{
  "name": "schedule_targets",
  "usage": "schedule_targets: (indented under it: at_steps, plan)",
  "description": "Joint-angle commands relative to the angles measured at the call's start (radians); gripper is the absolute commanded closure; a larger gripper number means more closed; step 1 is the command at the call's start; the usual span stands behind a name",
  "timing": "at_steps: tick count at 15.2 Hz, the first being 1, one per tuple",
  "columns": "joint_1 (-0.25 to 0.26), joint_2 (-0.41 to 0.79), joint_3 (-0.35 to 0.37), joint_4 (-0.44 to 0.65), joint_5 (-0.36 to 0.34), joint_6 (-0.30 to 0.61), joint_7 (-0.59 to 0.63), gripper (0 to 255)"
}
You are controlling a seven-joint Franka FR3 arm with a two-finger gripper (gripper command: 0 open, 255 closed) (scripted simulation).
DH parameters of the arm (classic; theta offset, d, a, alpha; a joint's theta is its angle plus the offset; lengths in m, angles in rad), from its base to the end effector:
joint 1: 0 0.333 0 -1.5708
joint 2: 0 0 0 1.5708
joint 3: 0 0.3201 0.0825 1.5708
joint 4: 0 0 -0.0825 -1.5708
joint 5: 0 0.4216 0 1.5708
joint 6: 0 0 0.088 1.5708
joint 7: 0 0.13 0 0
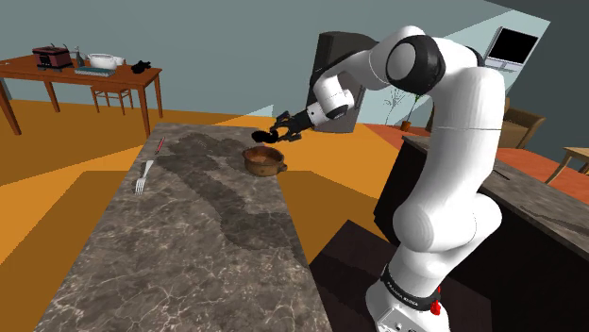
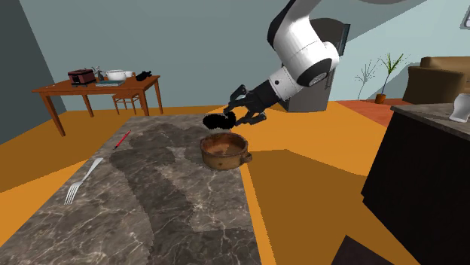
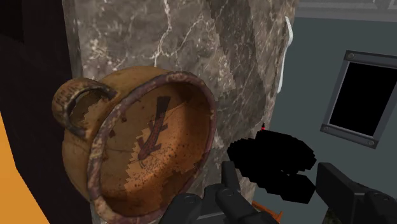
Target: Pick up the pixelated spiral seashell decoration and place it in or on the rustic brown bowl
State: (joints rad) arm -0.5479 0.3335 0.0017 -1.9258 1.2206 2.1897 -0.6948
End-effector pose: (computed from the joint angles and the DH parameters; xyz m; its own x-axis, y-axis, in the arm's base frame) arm 0.5927 -0.3001 0.2963 0.7189 -0.6701 0.1848 -0.2964 -0.5360 -0.7905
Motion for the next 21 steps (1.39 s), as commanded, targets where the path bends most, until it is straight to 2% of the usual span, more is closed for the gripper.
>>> schedule_targets:
  at_steps: [1,2,21]
  plan:
    - [-0.012,0.066,-0.011,0.104,-0.030,-0.032,0.034,255]
    - [-0.017,0.097,-0.016,0.153,-0.043,-0.047,0.050,255]
    - [-0.028,0.232,0.006,0.155,0.037,0.011,-0.095,255]
